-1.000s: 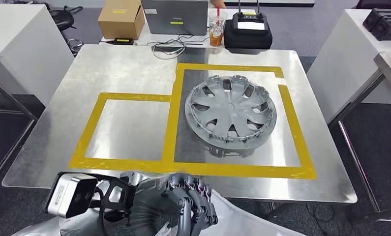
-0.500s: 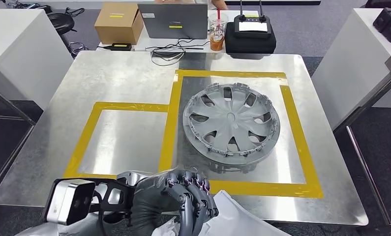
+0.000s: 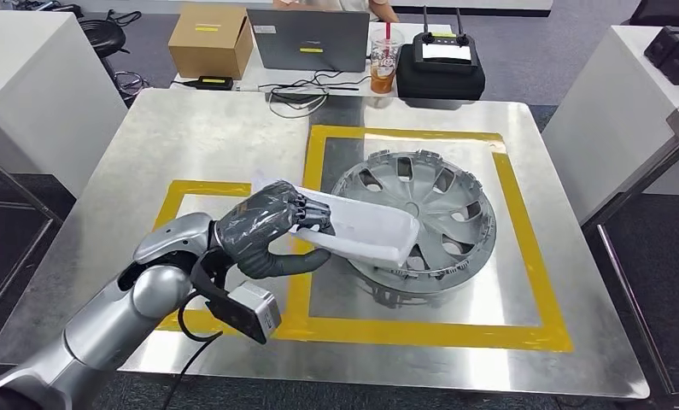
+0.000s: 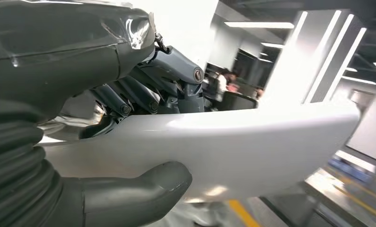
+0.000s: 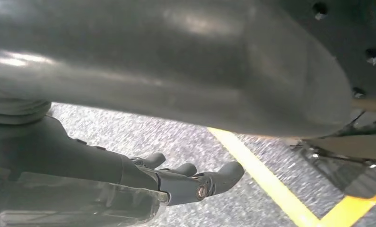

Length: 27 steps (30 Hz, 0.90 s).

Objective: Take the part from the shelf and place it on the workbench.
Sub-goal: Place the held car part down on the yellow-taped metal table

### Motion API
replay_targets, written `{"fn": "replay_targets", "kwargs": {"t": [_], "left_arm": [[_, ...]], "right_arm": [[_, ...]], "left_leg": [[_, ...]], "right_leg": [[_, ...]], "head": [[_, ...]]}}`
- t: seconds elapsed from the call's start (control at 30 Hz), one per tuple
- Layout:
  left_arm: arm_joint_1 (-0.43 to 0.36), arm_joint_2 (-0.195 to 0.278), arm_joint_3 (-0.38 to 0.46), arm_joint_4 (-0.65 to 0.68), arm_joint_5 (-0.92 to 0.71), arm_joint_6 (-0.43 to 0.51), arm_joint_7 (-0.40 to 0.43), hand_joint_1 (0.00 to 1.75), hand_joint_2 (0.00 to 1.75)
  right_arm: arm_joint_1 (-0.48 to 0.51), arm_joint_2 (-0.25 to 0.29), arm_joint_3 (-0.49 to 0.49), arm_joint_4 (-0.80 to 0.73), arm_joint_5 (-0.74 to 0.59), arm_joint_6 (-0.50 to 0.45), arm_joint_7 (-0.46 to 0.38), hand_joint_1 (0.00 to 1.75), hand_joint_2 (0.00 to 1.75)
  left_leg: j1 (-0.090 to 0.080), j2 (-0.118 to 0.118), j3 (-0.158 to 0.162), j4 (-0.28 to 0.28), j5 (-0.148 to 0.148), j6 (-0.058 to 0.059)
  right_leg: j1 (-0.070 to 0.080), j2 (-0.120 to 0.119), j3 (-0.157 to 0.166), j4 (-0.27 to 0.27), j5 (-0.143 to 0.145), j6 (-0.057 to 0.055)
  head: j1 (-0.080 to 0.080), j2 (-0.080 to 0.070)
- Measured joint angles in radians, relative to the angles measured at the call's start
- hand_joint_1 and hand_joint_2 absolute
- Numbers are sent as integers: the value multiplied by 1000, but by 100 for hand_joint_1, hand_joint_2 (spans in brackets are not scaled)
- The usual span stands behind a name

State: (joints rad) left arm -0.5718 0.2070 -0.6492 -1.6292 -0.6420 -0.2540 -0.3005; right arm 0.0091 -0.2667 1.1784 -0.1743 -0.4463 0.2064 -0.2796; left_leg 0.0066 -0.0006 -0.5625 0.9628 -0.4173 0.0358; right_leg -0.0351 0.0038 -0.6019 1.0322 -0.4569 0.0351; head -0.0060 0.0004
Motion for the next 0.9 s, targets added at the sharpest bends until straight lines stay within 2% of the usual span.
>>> {"fn": "replay_targets", "kwargs": {"t": [0.07,0.1,0.13,0.17,0.2,0.23,0.3,0.33,0.4,0.47,0.5,0.53,0.6,0.63,0.67,0.7,0.77,0.8,0.83,0.9], "left_arm": [[-3,0,2,28,-28,6,8,175,175],[-1,1,2,41,-44,7,12,175,175],[1,2,2,53,-62,7,19,175,175],[2,3,2,66,-79,8,25,175,175],[2,5,2,80,-96,11,31,175,175],[2,7,3,95,-113,15,35,175,175],[1,11,4,132,-152,28,42,175,175],[1,13,5,153,-173,36,45,175,175],[2,18,5,191,-206,47,51,175,175],[1,24,8,219,-225,54,56,175,175],[0,26,9,234,-239,56,64,175,175],[-2,27,10,251,-256,56,75,175,175],[-3,29,10,302,-300,57,101,175,175],[-3,29,10,333,-319,58,111,175,175],[-2,29,11,368,-339,62,122,175,175],[-2,29,12,401,-356,68,132,175,175],[-6,27,22,467,-391,86,153,175,175],[-9,26,30,500,-407,95,163,175,175],[-13,26,39,535,-424,104,172,175,175],[-19,25,61,599,-451,122,189,175,175]], "right_arm": [[0,1,0,0,0,-1,-3,0,0],[1,1,0,0,0,-1,-3,0,0],[1,1,0,0,0,-1,-4,0,0],[2,1,0,0,0,-1,-4,0,0],[2,1,0,0,0,-1,-5,0,0],[1,0,0,0,0,-1,-6,0,0],[0,0,1,0,0,-2,-5,0,0],[0,0,2,0,0,-1,-4,0,0],[-1,0,5,0,0,1,-2,0,0],[-1,1,8,-1,0,2,-1,0,0],[-1,1,9,-1,0,2,-1,0,0],[-1,2,10,-1,-1,3,0,0,0],[-3,1,10,-1,-4,3,1,0,0],[-4,1,10,-2,-6,3,2,0,0],[-4,2,10,-2,-8,3,4,0,0],[-5,3,10,-2,-10,3,7,0,0],[-7,5,11,-2,-12,3,13,0,0],[-9,6,11,-2,-12,3,16,0,0],[-12,7,11,-2,-11,3,18,0,0],[-15,9,13,-2,-9,3,22,0,0]], "left_leg": [[-5,0,1,-2,1,8],[-9,0,0,-2,0,10],[-13,-1,1,-2,-1,12],[-16,-2,1,-2,-2,13],[-19,-4,2,-1,-3,14],[-20,-5,3,2,-6,13],[-25,-7,0,11,-14,7],[-27,-7,-2,15,-17,2],[-27,-7,-5,19,-22,-6],[-22,-6,-10,29,-31,-16],[-20,-6,-23,56,-48,-23],[-16,-6,-46,106,-74,-30],[-8,-5,-119,254,-140,-41],[-4,-5,-151,314,-158,-44],[-2,-5,-168,339,-157,-46],[0,-5,-163,322,-136,-46],[1,-4,-98,180,-60,-41],[-1,-4,-62,107,-33,-37],[-3,-4,-36,55,-17,-32],[-9,-3,-23,26,-16,-23]], "right_leg": [[1,-1,-71,142,-58,-11],[1,-1,-107,211,-81,-13],[2,-1,-131,251,-90,-11],[2,-1,-132,246,-81,-7],[2,-1,-112,197,-57,-1],[2,-1,-76,120,-25,4],[6,-1,-15,-9,23,0],[9,0,-1,-37,34,-6],[14,1,2,-44,37,-18],[10,1,6,-47,38,-27],[6,1,9,-48,38,-31],[4,1,11,-49,38,-35],[4,2,12,-49,36,-39],[4,2,12,-49,36,-39],[4,3,13,-49,36,-39],[4,4,14,-49,35,-39],[5,6,17,-49,35,-39],[7,7,17,-48,35,-37],[9,8,16,-48,35,-34],[12,9,14,-49,35,-24]], "head": [[2,0],[3,0],[3,0],[3,0],[3,0],[3,0],[2,0],[1,0],[1,0],[1,0],[-1,0],[-2,0],[-5,0],[-5,0],[-5,0],[-5,0],[-5,0],[-5,0],[-4,0],[-4,0]]}}
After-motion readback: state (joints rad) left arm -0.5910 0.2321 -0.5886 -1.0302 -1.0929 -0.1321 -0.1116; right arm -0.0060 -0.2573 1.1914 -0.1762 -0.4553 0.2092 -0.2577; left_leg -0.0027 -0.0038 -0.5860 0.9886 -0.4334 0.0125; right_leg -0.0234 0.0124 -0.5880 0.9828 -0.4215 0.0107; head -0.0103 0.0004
